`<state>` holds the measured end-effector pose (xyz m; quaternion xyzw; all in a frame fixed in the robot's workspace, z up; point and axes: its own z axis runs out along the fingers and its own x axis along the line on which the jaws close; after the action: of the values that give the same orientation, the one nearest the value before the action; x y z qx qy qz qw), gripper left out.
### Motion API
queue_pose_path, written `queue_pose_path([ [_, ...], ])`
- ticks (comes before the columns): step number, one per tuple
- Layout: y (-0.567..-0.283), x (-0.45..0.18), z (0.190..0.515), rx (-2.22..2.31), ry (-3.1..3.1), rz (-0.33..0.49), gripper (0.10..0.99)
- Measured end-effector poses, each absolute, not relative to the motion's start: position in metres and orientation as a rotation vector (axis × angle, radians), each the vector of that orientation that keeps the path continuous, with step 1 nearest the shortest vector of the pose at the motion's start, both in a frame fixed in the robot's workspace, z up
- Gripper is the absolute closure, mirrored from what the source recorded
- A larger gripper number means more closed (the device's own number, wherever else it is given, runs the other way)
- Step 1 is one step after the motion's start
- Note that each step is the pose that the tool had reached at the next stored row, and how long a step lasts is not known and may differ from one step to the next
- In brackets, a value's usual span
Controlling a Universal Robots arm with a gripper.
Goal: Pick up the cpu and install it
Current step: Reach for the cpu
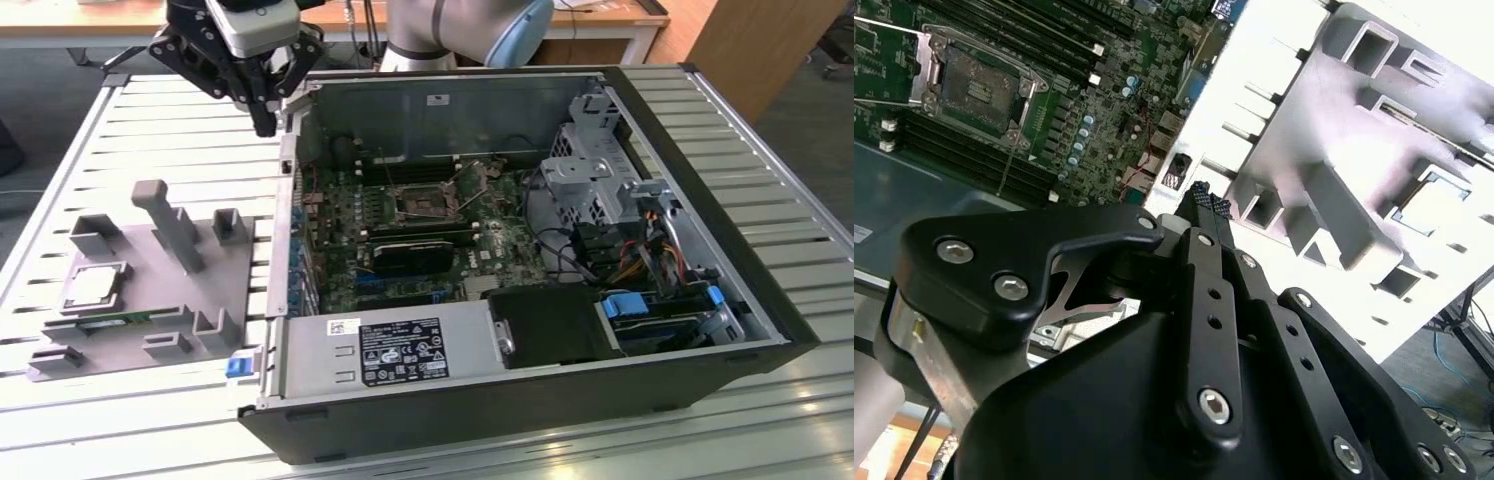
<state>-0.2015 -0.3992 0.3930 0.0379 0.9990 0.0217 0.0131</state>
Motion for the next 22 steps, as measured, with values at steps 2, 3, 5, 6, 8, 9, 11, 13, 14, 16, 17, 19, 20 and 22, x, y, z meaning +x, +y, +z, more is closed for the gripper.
queue_pose_path([
  [2, -0.399, -0.203, 0.393, 0.118, 3.113, 0.068, 0.980],
  [3, -0.399, -0.204, 0.393, 0.118, 3.113, 0.068, 0.980],
  [5, -0.399, -0.205, 0.393, 0.118, 3.112, 0.068, 0.980],
  [6, -0.399, -0.206, 0.393, 0.118, 3.113, 0.068, 0.980],
  [8, -0.399, -0.207, 0.393, 0.118, 3.112, 0.068, 0.980],
  [9, -0.399, -0.207, 0.393, 0.118, 3.112, 0.068, 0.980],
  [11, -0.399, -0.209, 0.393, 0.118, 3.112, 0.068, 0.980],
  [13, -0.399, -0.210, 0.393, 0.118, 3.113, 0.068, 0.980],
  [14, -0.399, -0.210, 0.393, 0.118, 3.112, 0.068, 0.980],
  [16, -0.399, -0.212, 0.393, 0.118, 3.113, 0.068, 0.980],
  [17, -0.399, -0.212, 0.393, 0.118, 3.112, 0.068, 0.980],
  [19, -0.399, -0.214, 0.393, 0.118, 3.112, 0.068, 0.980],
  [20, -0.399, -0.214, 0.393, 0.118, 3.112, 0.068, 0.980],
  [22, -0.399, -0.216, 0.393, 0.118, 3.112, 0.068, 0.980],
])
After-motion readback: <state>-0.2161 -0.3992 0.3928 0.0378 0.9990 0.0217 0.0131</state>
